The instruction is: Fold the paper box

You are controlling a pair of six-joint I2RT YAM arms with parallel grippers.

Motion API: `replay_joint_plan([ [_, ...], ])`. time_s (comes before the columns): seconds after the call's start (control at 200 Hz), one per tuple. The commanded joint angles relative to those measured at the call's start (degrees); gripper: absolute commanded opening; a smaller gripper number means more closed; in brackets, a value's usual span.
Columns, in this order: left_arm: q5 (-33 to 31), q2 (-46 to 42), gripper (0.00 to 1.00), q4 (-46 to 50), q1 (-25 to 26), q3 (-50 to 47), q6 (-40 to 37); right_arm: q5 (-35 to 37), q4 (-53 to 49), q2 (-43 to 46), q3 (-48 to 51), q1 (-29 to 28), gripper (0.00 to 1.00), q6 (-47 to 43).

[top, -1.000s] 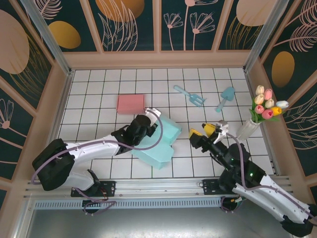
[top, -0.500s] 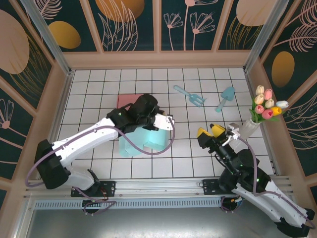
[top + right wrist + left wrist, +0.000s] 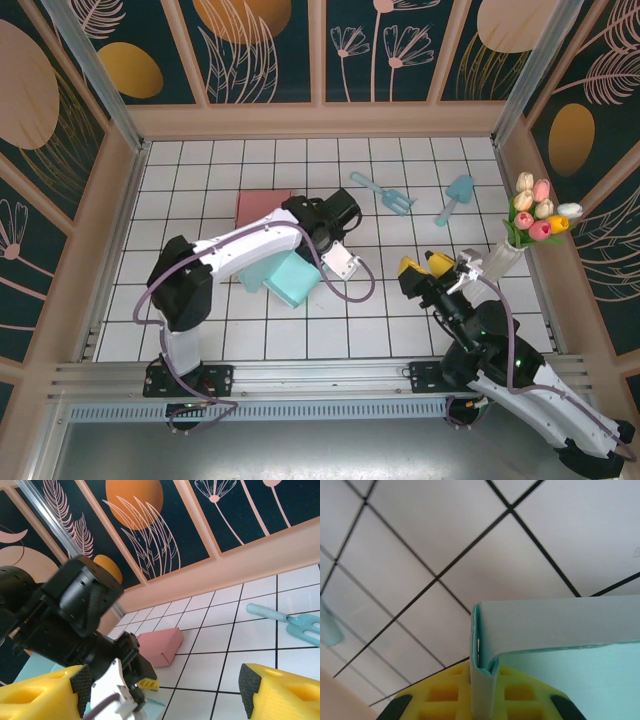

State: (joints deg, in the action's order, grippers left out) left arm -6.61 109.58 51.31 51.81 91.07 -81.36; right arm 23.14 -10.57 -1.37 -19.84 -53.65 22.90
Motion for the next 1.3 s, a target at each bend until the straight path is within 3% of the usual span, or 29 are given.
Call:
replay_joint_plan([
  [0.0, 1.33, 2.09, 0.1, 2.14, 0.56, 1.27, -3.2, 1.44, 0.57, 0.97, 0.43, 0.21, 0.8, 0.49],
  [0.12, 1.64, 3.05, 0.22, -0.82, 0.63, 0.02, -3.33, 1.65, 0.69, 0.94, 0.67, 0.21, 0.8, 0.57],
  [0.33, 1.04, 0.79, 0.55, -9.39, 0.65, -3.63, 0.71, 2.34, 0.46, 0.93, 0.76, 0.21, 0.8, 0.66],
  [0.47, -2.45, -3.25, 0.57, -18.44, 0.61, -6.8, 12.06, 2.52, 0.28, 0.94, 0.76, 0.21, 0.8, 0.66],
  [0.575, -1.39, -9.93, 0.58, -29.79, 0.65, -13.41, 21.21, 2.57, 0.28, 0.93, 0.76, 0.21, 0.8, 0.75],
  [0.666, -1.98, -17.43, 0.58, -42.33, 0.6, -20.69, 31.99, 2.66, 0.23, 0.9, 0.75, 0.21, 0.79, 0.8],
  [0.726, -2.82, -21.94, 0.69, -48.8, 0.62, -24.96, 39.96, 2.69, 0.12, 0.86, 0.74, 0.21, 0.8, 0.8],
  [0.781, -4.99, -25.55, 0.69, -52.23, 0.66, -27.81, 48.62, 2.81, 0.28, 0.84, 0.85, 0.17, 0.79, 0.76],
  [0.816, -6.73, -27.63, 0.83, -53.1, 0.58, -28.96, 54.4, 2.93, 0.41, 0.89, 0.94, 0.19, 0.8, 0.68],
  [0.836, -8.12, -28.68, 0.97, -53.35, 0.66, -29.43, 58.24, 2.99, 0.44, 0.85, 1.01, 0.21, 0.8, 0.66],
  [0.851, -9.01, -29.5, 0.98, -53.22, 0.65, -29.64, 61.5, 3.0, 0.48, 0.8, 1.07, 0.21, 0.8, 0.66],
  [0.931, -17.05, -33.84, 0.98, -50.16, 0.61, -30.33, 80.08, 3.03, 0.93, 0.57, 1.42, 0.21, 0.8, 0.48],
  [1.016, -25.48, -38.17, 0.99, -39.53, 0.62, -29.34, 99.11, 2.93, 1.58, 0.06, 1.73, 0.29, 0.82, 0.27],
  [1.111, -25.32, -45.33, 0.99, -32.0, 0.66, -32.67, 112.81, 2.9, 2.02, -0.97, 1.82, 0.28, 0.82, -0.04],
  [1.296, -23.39, -71.5, 0.99, -39.79, 0.6, -56.86, 129.07, 2.8, 3.2, -3.97, 2.33, 0.32, 0.82, -0.65],
])
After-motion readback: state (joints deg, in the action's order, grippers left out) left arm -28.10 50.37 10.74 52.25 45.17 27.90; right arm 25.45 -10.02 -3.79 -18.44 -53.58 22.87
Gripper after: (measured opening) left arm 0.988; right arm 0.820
